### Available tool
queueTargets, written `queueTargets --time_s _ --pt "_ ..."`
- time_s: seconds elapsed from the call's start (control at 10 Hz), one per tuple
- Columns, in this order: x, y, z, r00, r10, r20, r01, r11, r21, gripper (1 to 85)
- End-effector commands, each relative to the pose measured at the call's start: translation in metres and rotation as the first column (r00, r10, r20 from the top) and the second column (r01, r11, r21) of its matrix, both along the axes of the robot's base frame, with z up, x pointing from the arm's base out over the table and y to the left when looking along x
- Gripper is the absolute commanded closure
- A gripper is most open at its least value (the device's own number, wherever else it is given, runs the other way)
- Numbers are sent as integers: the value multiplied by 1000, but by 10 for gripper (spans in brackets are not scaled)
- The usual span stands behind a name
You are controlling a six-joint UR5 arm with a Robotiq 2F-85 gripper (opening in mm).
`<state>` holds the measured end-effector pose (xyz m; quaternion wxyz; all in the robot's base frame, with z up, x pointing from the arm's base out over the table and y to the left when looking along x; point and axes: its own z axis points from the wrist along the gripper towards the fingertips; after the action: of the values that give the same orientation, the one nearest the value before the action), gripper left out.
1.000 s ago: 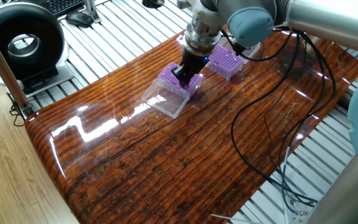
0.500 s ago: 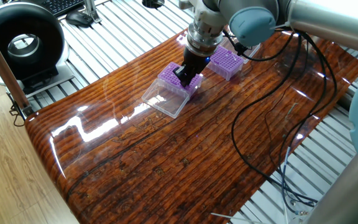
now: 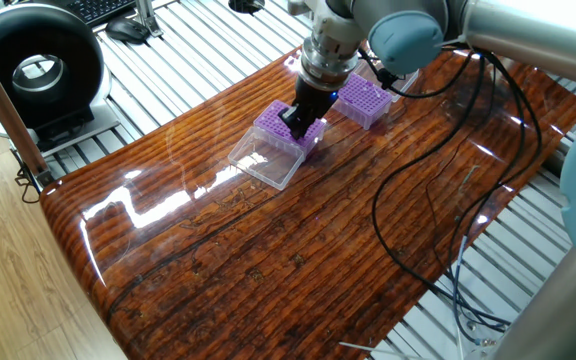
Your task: Transfer all small pipette tips from one holder to another
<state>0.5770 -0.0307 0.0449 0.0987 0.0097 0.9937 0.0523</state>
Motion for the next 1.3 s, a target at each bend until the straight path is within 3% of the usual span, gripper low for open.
queueTargets --time_s 0.0,0.2,0.5,1.2 --pt "3 0 2 1000 -12 4 12 1000 13 700" --pt "4 6 4 999 -31 5 31 999 11 730" --pt "13 8 5 998 -57 21 57 998 6 847" --pt "12 -3 16 995 -93 22 94 995 -21 847"
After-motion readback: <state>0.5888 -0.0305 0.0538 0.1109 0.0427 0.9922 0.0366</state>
